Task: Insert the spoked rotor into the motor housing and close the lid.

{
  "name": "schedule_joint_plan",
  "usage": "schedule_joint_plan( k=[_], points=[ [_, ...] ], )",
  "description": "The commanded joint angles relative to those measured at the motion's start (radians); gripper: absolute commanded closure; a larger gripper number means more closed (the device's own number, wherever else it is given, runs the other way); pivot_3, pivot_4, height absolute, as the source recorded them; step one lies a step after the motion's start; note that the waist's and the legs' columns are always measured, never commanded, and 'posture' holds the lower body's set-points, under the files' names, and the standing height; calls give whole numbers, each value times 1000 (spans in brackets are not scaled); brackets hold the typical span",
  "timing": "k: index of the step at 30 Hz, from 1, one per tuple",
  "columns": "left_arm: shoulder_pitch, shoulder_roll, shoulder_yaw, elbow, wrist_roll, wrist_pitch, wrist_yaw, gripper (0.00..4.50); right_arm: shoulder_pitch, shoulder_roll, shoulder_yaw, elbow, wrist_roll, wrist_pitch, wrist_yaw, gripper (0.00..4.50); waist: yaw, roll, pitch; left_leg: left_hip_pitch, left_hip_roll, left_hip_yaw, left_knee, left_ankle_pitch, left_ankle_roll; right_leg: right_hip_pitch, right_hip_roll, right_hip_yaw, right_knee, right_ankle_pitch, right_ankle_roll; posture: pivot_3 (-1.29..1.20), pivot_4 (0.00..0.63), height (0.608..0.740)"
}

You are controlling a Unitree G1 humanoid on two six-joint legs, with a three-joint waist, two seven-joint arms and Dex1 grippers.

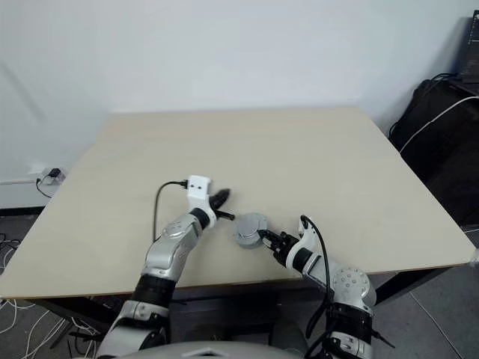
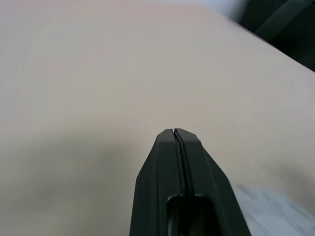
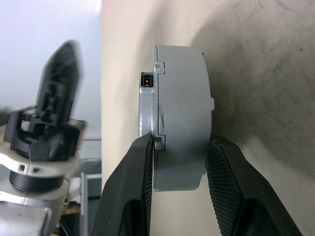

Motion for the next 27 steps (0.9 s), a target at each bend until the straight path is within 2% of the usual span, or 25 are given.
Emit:
schedule_joint_plan(
  k=[1, 5, 16, 19, 20, 24, 27],
  points=[
    [68, 32, -13, -88, -51, 43, -73, 4467, -2, 24, -19, -22, 54, -17, 2, 3249, 1, 0, 0, 0, 0, 0, 0, 0, 1, 0, 0, 0, 0, 0, 0, 0, 0, 740],
    [171, 39, 35, -175, -234, 204, -173, 4467, 8, 56, -47, -43, 122, -36, 27, 3269, 0, 1, 3, -2, -1, 0, 0, 1, 5, -6, 0, -1, -1, 0, 0, 0, 0, 740],
    [346, 7, 85, -286, -437, 252, -228, 4467, 31, 95, -22, -70, 254, -60, 57, 3290, 1, 2, 6, -7, -1, 0, 1, 1, 6, -11, 0, -1, -1, 0, 0, 0, 0, 740],
    [377, -24, 120, -321, -578, 311, -263, 3976, 32, 105, -17, -81, 301, -64, 59, 3290, 0, 2, 7, -7, -1, 0, 1, 1, 6, -11, 0, -1, -1, 0, 0, 0, 0, 740],
    [390, -32, 132, -327, -630, 342, -276, 3551, 32, 107, -14, -86, 317, -64, 58, 3290, 0, 2, 8, -8, -1, 0, 2, 1, 6, -11, 0, -1, -1, 0, 0, 0, 0, 740],
    [426, -47, 169, -328, -840, 524, -255, 2311, 36, 97, 6, -103, 362, -60, 59, 3290, -3, 2, 9, -8, 0, 0, 2, 1, 7, -11, 0, -1, -1, 0, 0, 0, 0, 740],
    [452, -79, 208, -324, -974, 580, -233, 1330, 34, 83, 16, -112, 379, -66, 42, 3290, -6, 1, 10, -8, 0, 0, 2, 1, 7, -11, 0, -1, -1, -1, 1, 0, 0, 740]
  ],
)
